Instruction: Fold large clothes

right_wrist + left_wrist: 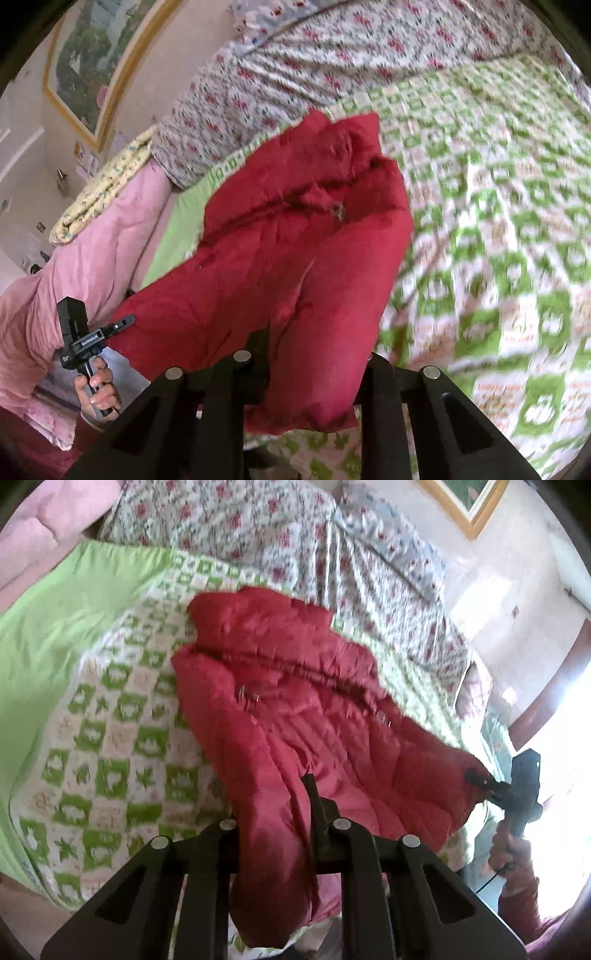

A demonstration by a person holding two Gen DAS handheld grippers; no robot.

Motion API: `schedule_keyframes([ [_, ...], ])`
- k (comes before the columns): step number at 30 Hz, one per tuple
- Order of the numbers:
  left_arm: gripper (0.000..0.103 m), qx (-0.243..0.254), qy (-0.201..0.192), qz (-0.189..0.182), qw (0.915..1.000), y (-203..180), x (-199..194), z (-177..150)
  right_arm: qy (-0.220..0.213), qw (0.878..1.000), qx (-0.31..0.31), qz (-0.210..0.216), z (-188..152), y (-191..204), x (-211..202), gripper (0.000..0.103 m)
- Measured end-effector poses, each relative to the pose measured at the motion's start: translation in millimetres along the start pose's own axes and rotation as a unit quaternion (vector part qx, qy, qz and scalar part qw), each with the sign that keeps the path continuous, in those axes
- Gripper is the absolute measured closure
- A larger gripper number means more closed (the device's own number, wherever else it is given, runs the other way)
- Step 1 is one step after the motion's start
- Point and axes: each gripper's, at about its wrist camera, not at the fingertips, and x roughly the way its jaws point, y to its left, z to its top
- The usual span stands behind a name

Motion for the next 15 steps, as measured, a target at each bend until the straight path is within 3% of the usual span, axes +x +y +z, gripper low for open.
schedule_keyframes([
  [15,0.089,0.008,-0.075,0.002,0.9971,-8.9,9.2,95.8,-0.087,0.996,-0.019,0.001,97.4,22.1,18.3,0.084],
])
